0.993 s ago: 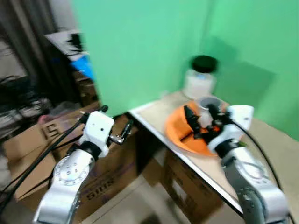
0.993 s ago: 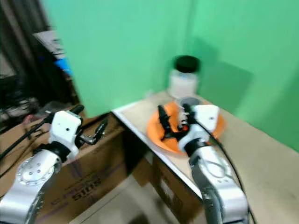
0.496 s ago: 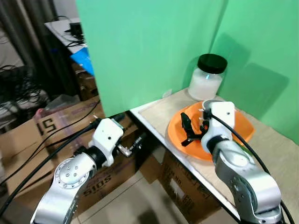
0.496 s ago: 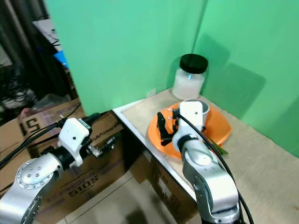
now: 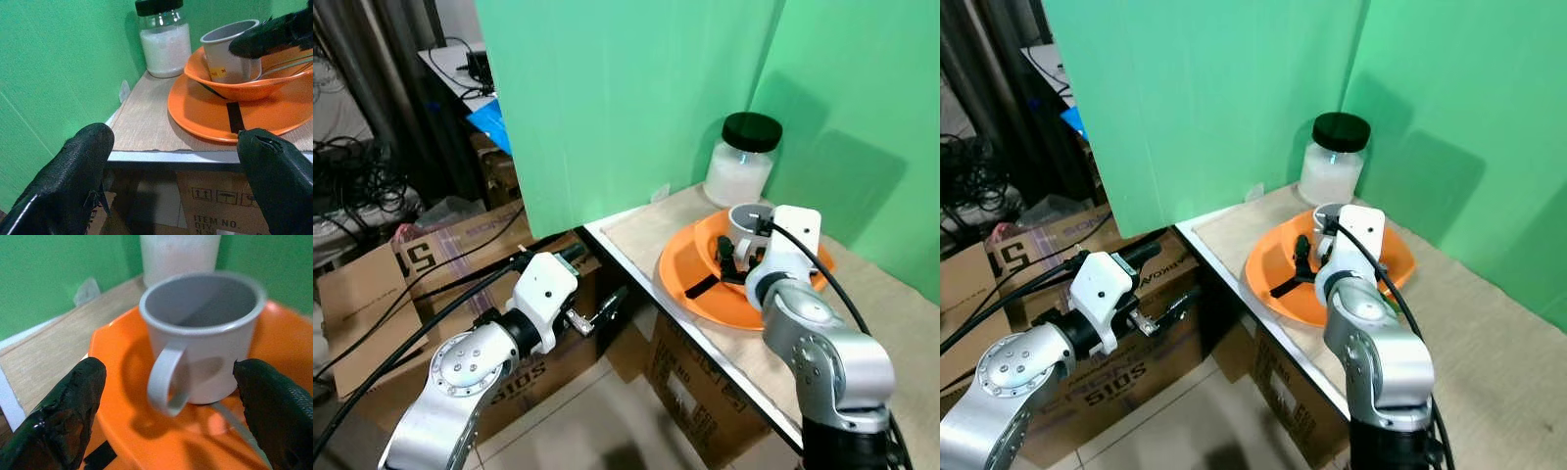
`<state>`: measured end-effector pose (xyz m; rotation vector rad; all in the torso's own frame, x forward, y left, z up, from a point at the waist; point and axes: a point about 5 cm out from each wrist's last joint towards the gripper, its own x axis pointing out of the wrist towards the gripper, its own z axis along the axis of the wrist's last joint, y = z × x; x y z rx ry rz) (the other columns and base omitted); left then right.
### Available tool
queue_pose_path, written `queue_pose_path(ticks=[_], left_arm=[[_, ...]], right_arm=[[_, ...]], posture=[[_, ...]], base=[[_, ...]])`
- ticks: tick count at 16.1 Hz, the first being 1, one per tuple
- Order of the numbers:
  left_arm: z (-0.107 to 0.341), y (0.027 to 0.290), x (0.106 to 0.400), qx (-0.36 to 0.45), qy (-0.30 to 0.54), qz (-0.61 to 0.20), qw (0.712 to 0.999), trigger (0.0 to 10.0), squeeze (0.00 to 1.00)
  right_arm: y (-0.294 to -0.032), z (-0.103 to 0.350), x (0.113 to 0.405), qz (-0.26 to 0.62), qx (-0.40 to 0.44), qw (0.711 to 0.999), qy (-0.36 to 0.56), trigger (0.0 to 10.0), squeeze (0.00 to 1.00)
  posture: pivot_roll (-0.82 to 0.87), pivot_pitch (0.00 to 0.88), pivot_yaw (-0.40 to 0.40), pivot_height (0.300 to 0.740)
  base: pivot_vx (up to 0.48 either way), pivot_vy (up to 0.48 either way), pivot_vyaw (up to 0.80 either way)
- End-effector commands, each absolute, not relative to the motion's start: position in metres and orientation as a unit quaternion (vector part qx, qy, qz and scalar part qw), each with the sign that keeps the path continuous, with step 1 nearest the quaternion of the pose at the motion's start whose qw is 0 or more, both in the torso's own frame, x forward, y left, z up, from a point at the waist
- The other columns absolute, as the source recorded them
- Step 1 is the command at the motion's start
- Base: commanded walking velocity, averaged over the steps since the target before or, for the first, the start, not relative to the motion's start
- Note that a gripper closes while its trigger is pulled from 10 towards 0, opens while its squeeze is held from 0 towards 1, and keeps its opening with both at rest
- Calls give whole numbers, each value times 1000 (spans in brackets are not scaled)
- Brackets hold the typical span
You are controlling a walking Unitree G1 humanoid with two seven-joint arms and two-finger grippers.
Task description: Setting the table
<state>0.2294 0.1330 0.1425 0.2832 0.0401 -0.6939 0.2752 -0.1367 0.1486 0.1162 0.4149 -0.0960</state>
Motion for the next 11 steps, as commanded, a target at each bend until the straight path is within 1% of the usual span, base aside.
queue_pose_path(ticks=[1,3,4,5,6,9,11], left_arm=[[146,131,230,142,16,-348,926,10000,0],[145,131,229,143,17,-352,925,10000,0],[145,130,229,142,19,-355,924,10000,0],[145,130,228,140,20,-359,923,10000,0],[144,127,224,128,28,-380,916,10000,0],[143,123,217,101,43,-413,904,10000,0],[143,122,216,98,46,-418,902,10000,0]], right_arm=[[-134,149,279,-45,68,974,209,10000,0],[-129,145,283,-45,74,972,220,9804,0],[-129,143,283,-50,70,971,224,5020,0],[-130,142,283,-57,64,970,227,2275,0],[-134,139,285,-76,50,969,232,0,0],[-137,138,286,-90,49,967,235,0,0],[-138,138,287,-98,56,966,234,0,0]], posture=[[127,0,-30,740],[131,0,-30,740],[131,0,-30,740],[132,0,-32,740],[131,0,-31,740],[130,0,-30,740],[130,0,-30,740]], base=[[0,0,0],[0,0,0],[0,0,0],[0,0,0],[0,0,0],[0,0,0],[0,0,0]])
